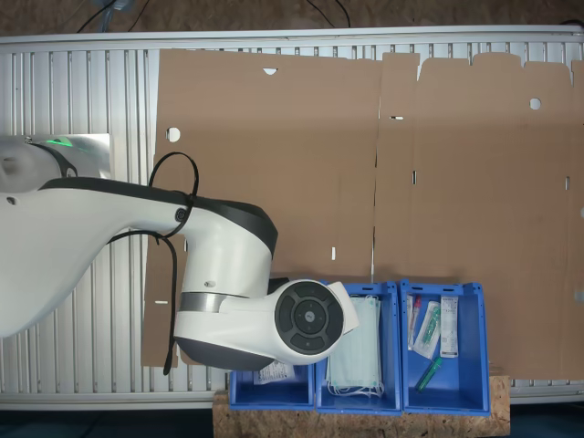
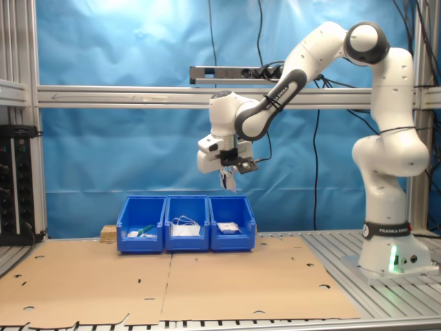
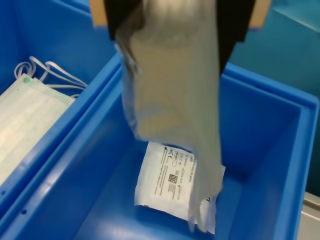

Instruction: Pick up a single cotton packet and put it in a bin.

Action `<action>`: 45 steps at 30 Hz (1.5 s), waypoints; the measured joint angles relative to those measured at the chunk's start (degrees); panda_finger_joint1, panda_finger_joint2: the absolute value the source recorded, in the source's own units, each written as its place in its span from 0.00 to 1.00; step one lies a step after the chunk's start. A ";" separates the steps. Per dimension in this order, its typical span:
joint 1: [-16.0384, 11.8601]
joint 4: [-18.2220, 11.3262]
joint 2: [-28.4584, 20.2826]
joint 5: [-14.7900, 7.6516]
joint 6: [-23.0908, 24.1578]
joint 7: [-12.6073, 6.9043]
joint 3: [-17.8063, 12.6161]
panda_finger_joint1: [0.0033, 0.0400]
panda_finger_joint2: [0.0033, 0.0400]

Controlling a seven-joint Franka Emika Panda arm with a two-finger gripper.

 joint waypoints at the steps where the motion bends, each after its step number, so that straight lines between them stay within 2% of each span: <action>1: 0.00 -0.01 -0.02 -0.02 0.00 0.00 -0.07 0.06 0.06; 5: 0.00 -0.04 -0.08 -0.09 0.00 -0.01 -0.26 0.06 0.06; 17: 0.00 -0.19 -0.14 -0.15 0.00 -1.89 -0.68 0.06 0.06; 33: 0.00 -0.47 -0.19 -0.17 0.00 -3.35 -0.80 0.06 0.06; 34: 0.00 -0.47 -0.19 -0.17 0.00 -3.37 -0.80 0.19 0.19; 39: 0.00 -0.47 -0.19 -0.18 0.00 -3.41 -0.80 0.19 0.19; 40: 0.00 -0.47 -0.19 -0.18 0.00 -3.42 -0.80 0.41 0.41; 45: 0.00 -0.47 -0.19 -0.18 0.00 -3.49 -0.80 0.41 0.41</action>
